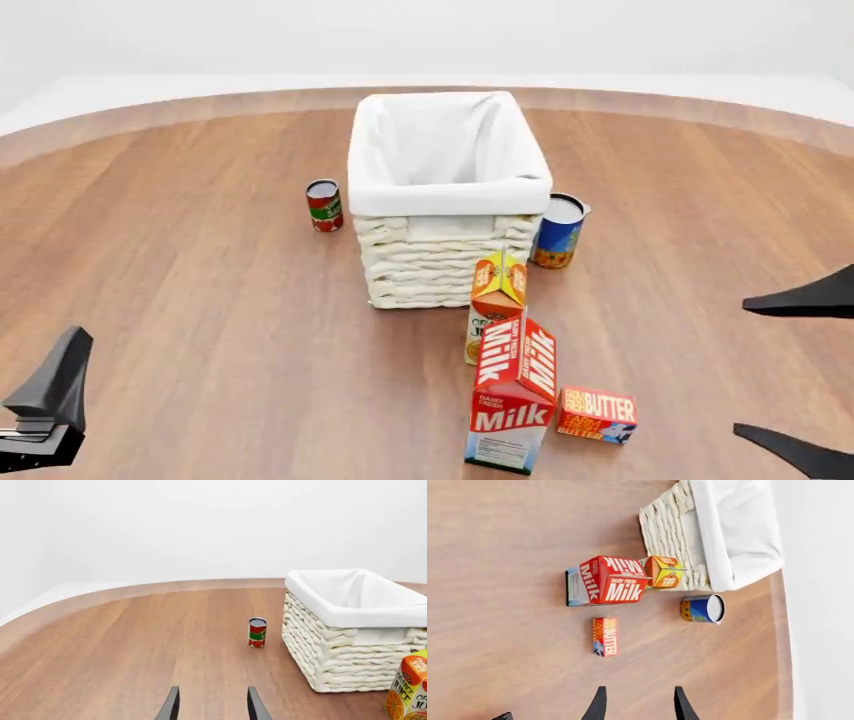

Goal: Pick up the butter and put it in the basket.

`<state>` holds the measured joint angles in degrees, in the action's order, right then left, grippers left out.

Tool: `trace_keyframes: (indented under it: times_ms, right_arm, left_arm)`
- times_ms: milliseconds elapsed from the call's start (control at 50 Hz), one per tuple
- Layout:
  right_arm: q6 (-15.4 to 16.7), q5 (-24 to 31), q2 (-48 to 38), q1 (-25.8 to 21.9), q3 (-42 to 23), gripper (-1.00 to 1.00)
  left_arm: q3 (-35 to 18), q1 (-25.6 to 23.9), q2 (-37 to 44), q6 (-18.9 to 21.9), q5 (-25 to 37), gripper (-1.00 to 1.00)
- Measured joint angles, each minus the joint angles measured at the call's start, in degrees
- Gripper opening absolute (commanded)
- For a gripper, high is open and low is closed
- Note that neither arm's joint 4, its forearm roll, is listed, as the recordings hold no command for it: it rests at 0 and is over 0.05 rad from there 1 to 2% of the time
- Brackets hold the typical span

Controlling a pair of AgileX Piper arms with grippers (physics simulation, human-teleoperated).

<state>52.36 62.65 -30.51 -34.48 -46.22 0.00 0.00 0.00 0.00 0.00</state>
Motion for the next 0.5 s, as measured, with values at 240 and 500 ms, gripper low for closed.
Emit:
trace_keyframes:
  times_ms: [240,500]
  right_arm:
    - [-10.6,-0.5,-3.1,-3.8,-0.9,1.0]
    - [-23.8,-2.9,-8.2,-4.6,-3.0,1.0]
  left_arm:
    - [0.0,0.0,0.0,0.0,0.0,1.0]
    - [0.0,0.0,0.0,0.0,0.0,1.0]
